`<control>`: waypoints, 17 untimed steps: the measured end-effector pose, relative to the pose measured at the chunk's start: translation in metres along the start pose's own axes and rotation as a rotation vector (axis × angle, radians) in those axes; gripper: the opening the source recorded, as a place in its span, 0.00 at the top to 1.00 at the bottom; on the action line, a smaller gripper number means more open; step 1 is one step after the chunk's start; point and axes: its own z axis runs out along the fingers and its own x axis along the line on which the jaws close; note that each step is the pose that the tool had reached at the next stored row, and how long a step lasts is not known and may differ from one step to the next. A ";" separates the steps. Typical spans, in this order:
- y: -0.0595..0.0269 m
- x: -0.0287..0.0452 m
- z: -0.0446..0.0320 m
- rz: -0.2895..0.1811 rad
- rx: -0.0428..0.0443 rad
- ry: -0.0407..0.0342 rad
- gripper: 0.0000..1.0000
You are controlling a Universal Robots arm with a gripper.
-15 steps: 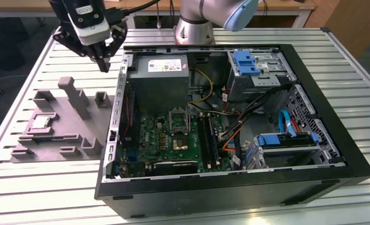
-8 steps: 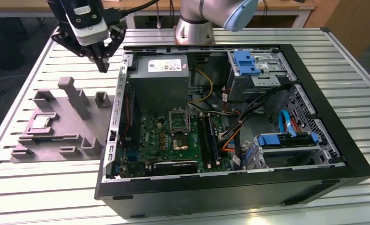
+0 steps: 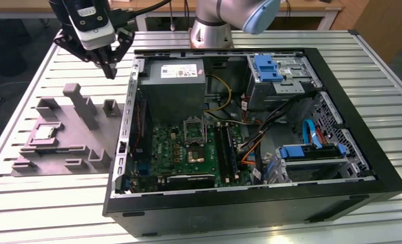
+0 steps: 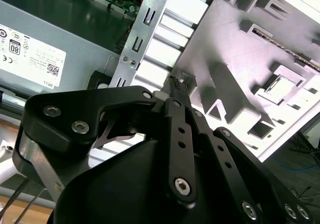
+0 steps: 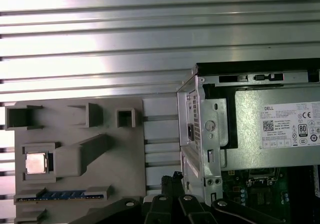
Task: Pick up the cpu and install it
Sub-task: 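Reach for the cpu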
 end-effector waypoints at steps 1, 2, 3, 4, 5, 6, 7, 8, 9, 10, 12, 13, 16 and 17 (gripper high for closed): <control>0.0000 0.0004 0.0001 0.000 0.0000 0.0000 0.89; -0.0001 0.0008 0.0001 0.000 0.0000 0.0000 0.89; -0.0001 0.0012 0.0002 0.000 0.0000 0.0000 0.89; -0.0001 0.0016 0.0002 0.000 -0.0001 -0.0001 0.89; -0.0002 0.0020 0.0003 0.000 0.0000 0.0000 0.89; -0.0002 0.0024 0.0004 0.000 -0.0001 0.0000 0.89; -0.0002 0.0028 0.0004 0.000 0.0000 -0.0001 0.89; -0.0003 0.0032 0.0005 0.000 0.0000 0.0000 0.89; -0.0003 0.0035 0.0005 0.000 0.0000 0.0000 0.89; -0.0003 0.0039 0.0006 0.000 0.0000 -0.0001 0.89; -0.0004 0.0046 0.0007 0.000 0.0000 0.0000 0.89; -0.0004 0.0050 0.0008 0.000 0.0000 0.0000 0.89; -0.0005 0.0061 0.0009 0.000 0.0000 0.0000 0.89; -0.0005 0.0065 0.0010 0.000 0.0000 0.0000 0.89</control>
